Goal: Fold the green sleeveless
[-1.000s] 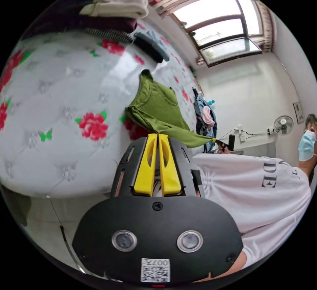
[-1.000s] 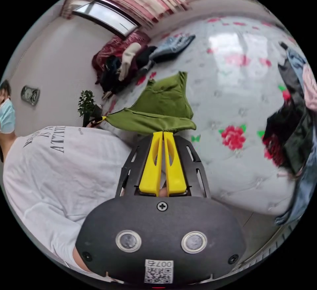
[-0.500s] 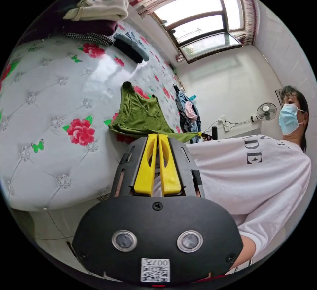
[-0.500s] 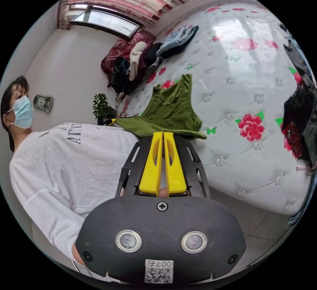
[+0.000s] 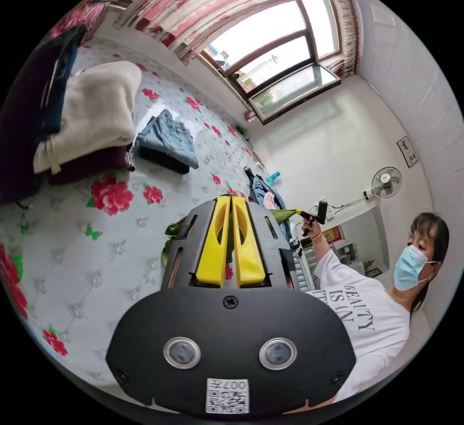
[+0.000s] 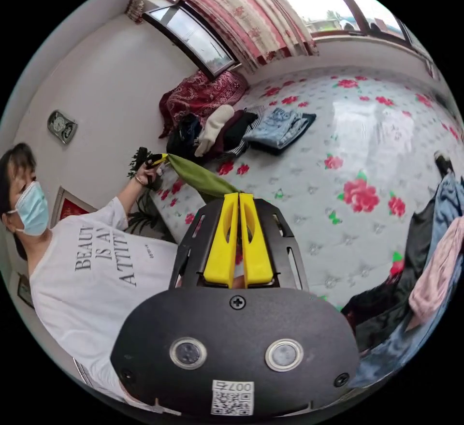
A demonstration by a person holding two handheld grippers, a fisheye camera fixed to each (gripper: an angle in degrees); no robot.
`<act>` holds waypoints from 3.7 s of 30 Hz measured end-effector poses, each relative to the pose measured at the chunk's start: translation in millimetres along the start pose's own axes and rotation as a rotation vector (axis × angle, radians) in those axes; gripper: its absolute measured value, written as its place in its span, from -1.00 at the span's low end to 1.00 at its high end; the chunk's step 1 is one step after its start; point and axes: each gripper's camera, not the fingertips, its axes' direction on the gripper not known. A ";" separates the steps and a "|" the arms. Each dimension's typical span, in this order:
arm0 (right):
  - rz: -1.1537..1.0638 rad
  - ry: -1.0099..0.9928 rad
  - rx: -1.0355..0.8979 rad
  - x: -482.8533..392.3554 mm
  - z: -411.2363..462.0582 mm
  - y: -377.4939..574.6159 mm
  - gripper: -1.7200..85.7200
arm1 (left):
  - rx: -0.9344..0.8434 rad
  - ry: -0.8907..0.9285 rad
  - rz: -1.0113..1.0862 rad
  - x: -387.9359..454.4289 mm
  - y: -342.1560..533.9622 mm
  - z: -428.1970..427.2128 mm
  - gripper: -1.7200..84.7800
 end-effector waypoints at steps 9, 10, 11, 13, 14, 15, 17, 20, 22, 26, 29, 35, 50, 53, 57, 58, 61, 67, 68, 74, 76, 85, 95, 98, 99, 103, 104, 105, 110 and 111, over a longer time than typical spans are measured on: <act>-0.108 0.012 0.145 -15.4 -34.9 -42.3 -0.97 | 0.114 0.029 0.136 35.9 -41.4 -23.7 -0.98; -0.117 0.013 0.135 -15.5 -32.4 -39.1 -0.97 | 0.097 0.029 0.147 33.6 -33.2 -22.8 -0.98; -0.130 0.017 0.111 -15.2 -25.0 -31.1 -0.97 | 0.061 0.026 0.147 28.6 -22.4 -18.6 -0.98; -0.142 0.029 0.054 -13.9 -6.4 -16.2 -0.97 | -0.007 -0.011 0.148 19.4 -1.2 -7.0 -0.98; -0.141 0.042 0.010 -11.7 10.8 -5.0 -0.97 | -0.069 -0.056 0.152 11.7 16.0 5.2 -0.98; -0.123 0.055 -0.046 -7.4 31.7 6.9 -0.97 | -0.106 -0.080 0.152 6.9 25.2 12.5 -0.98; -0.088 0.080 -0.141 1.7 68.3 26.6 -0.97 | -0.235 -0.158 0.099 -21.0 67.0 46.2 -0.98; 0.017 0.089 -0.309 26.7 139.0 64.8 -0.97 | -0.332 -0.190 -0.069 -70.7 125.5 89.3 -0.98; 0.090 0.078 -0.393 41.8 179.4 89.1 -0.97 | -0.367 -0.183 -0.196 -101.9 162.0 111.3 -0.98; 0.189 0.096 -0.558 58.0 249.0 136.5 -0.97 | -0.473 -0.240 -0.346 -137.3 230.8 144.0 -0.98; 0.237 0.120 -0.593 59.8 271.8 154.5 -0.96 | -0.380 -0.210 -0.359 -137.6 248.8 141.1 -0.98; 0.288 0.246 -0.618 60.6 269.9 164.2 -0.91 | -0.461 -0.352 -0.281 -127.9 258.3 131.1 -0.98; -0.227 0.236 -0.531 -21.5 405.2 14.3 -0.87 | -0.467 -0.505 0.050 -84.7 162.2 245.8 -0.97; -0.299 0.262 -0.635 -27.0 441.7 11.7 -0.87 | -0.493 -0.516 0.074 -86.8 149.4 271.2 -0.97; -0.374 0.286 -0.669 -34.5 461.5 13.9 -0.89 | -0.562 -0.558 0.076 -98.1 146.4 291.0 -0.97; -0.384 0.290 -0.684 -35.0 464.3 15.3 -0.90 | -0.582 -0.579 0.070 -102.7 147.7 295.2 -0.97; -0.441 0.332 -0.690 -40.2 468.3 19.9 -0.93 | -0.575 -0.591 0.053 -110.9 151.1 296.9 -0.98; -0.423 0.334 -0.646 -32.9 458.3 13.5 -0.96 | -0.535 -0.549 -0.005 -122.3 151.4 292.6 -0.98; -0.400 0.323 -0.628 -28.6 453.6 10.4 -0.96 | -0.534 -0.548 -0.008 -123.4 151.0 292.5 -0.98; -0.283 0.258 -0.594 1.2 442.8 5.4 -0.96 | -0.512 -0.547 -0.024 -128.1 150.2 289.6 -0.98; -0.254 0.240 -0.600 8.3 443.9 6.9 -0.95 | -0.500 -0.540 -0.039 -130.4 150.0 287.2 -0.98; 0.051 0.218 -0.307 35.2 340.4 28.6 -0.86 | -0.378 -0.527 -0.054 -114.6 159.8 233.5 -0.86; 0.418 0.225 -0.369 62.2 278.3 173.6 -0.82 | -0.477 -0.546 -0.140 -108.3 213.7 207.0 -0.80; 0.392 0.217 -0.390 57.7 290.0 174.9 -0.83 | -0.517 -0.541 -0.112 -107.4 203.6 220.2 -0.78; 0.365 0.266 -0.395 54.8 291.0 172.6 -0.84 | -0.532 -0.548 -0.105 -107.4 201.4 223.3 -0.78; 0.339 0.287 -0.408 57.7 287.1 169.4 -0.89 | -0.530 -0.624 -0.079 -110.8 188.6 225.4 -0.93; 0.341 0.263 -0.404 60.4 283.3 169.9 -0.90 | -0.521 -0.599 -0.100 -115.0 185.3 221.5 -0.95; 0.347 0.245 -0.399 62.9 279.0 171.0 -0.92 | -0.516 -0.585 -0.111 -117.2 183.9 219.2 -0.96; 0.329 0.211 -0.349 62.7 249.9 175.2 -0.95 | -0.484 -0.495 -0.150 -123.2 176.2 192.7 -0.98; 0.334 0.192 -0.324 62.1 238.9 175.4 -0.96 | -0.473 -0.480 -0.152 -122.0 175.2 188.4 -0.98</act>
